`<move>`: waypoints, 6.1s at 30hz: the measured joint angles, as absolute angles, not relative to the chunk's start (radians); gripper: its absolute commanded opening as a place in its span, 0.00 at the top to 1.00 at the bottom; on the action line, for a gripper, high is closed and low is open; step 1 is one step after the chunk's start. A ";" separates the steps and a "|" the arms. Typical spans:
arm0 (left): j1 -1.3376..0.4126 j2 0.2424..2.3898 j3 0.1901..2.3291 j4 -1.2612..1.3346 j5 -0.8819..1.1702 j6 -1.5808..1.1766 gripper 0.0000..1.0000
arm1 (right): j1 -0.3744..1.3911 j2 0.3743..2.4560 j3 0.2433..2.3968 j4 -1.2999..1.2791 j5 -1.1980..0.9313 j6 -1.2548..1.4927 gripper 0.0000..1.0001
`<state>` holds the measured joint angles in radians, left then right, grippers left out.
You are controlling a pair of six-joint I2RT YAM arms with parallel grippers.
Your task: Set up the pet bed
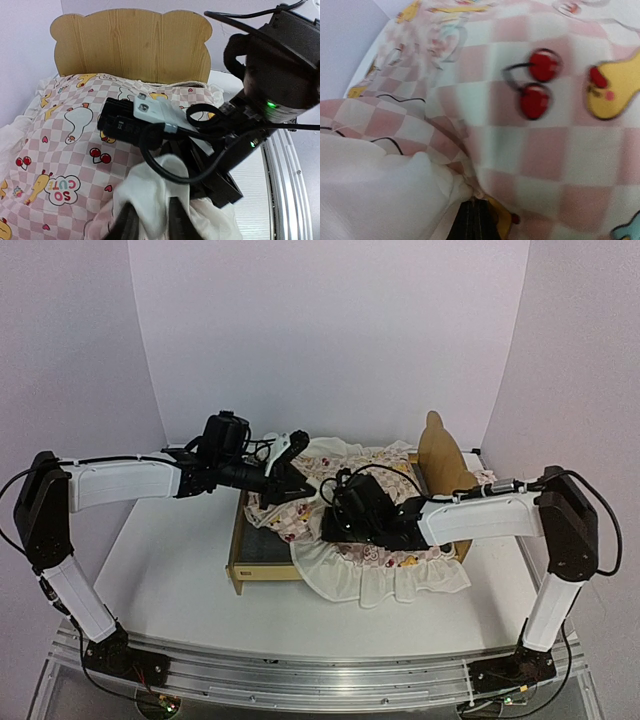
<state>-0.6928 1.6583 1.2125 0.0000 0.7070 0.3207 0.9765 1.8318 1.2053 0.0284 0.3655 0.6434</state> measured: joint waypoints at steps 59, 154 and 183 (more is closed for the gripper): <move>-0.663 1.659 1.015 -0.126 0.439 0.640 0.80 | 0.864 1.741 1.105 0.029 0.284 0.549 1.00; -1.018 1.629 0.687 0.000 0.162 0.369 0.63 | 0.812 1.845 1.304 -0.135 0.021 0.498 1.00; -0.755 1.386 1.027 -0.473 0.290 0.713 1.00 | 0.805 1.831 1.304 -0.129 0.022 0.445 1.00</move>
